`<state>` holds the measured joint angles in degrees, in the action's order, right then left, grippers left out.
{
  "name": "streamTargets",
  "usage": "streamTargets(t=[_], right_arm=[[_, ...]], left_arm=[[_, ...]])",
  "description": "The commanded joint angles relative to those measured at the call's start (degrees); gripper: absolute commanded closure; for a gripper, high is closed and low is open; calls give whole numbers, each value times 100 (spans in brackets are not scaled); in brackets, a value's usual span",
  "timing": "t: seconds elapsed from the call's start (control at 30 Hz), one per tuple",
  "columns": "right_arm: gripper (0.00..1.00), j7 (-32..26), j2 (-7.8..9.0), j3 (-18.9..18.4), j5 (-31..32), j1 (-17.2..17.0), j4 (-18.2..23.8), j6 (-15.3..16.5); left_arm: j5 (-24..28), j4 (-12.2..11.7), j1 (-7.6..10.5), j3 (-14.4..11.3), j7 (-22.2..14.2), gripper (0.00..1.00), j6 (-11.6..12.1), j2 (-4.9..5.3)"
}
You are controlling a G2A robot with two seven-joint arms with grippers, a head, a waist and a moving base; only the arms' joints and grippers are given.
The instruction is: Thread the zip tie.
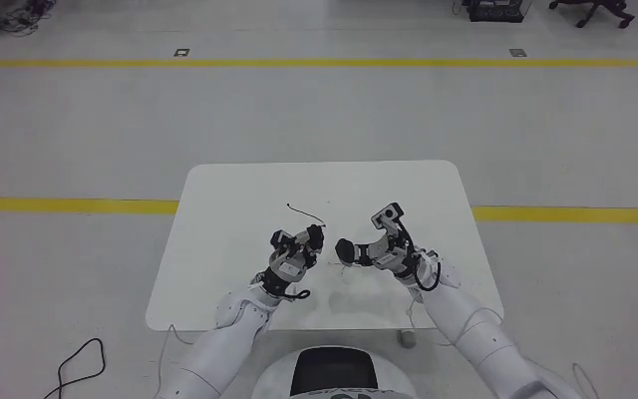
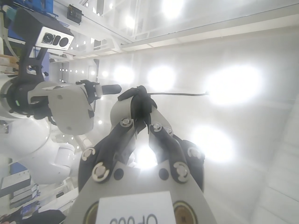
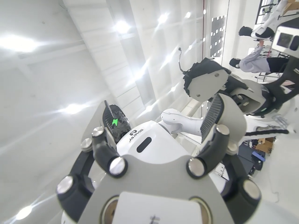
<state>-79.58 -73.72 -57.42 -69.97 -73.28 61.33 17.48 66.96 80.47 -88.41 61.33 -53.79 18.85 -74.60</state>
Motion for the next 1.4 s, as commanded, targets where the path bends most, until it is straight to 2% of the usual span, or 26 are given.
streamTargets(t=[0.0, 0.03, 0.1, 0.13, 0.3, 0.63, 1.03, 1.13, 1.37], right_arm=[[0, -6, -29, 34, -32, 47, -65, -18], [6, -6, -44, 55, -44, 65, -88, -20], [47, -6, -78, 101, -79, 104, -137, -25], [51, -6, -92, 126, -89, 121, -167, -35], [55, -6, -168, 234, -113, 222, -383, -60], [74, -6, -279, 360, -142, 324, -647, -36], [81, -6, -390, 517, -103, 392, -774, 80], [79, -6, -407, 536, -108, 396, -772, 106], [86, -6, -427, 555, -156, 376, -738, 153]], left_arm=[[14, -28, 15, -11, -10, 100, 13, -5], [28, -35, 18, -17, -11, 100, 17, -7], [43, -53, 22, -37, -18, 100, 26, -13], [43, -63, 24, -49, -19, 100, 45, -17], [-82, -71, 22, -43, -55, 100, 63, -44], [-254, -82, -46, 33, -145, 100, 63, -129], [-317, -107, -112, 81, -215, 100, 63, -193], [-320, -117, -120, 86, -216, 100, 63, -200], [-321, -161, -113, 67, -195, 100, 63, -213]])
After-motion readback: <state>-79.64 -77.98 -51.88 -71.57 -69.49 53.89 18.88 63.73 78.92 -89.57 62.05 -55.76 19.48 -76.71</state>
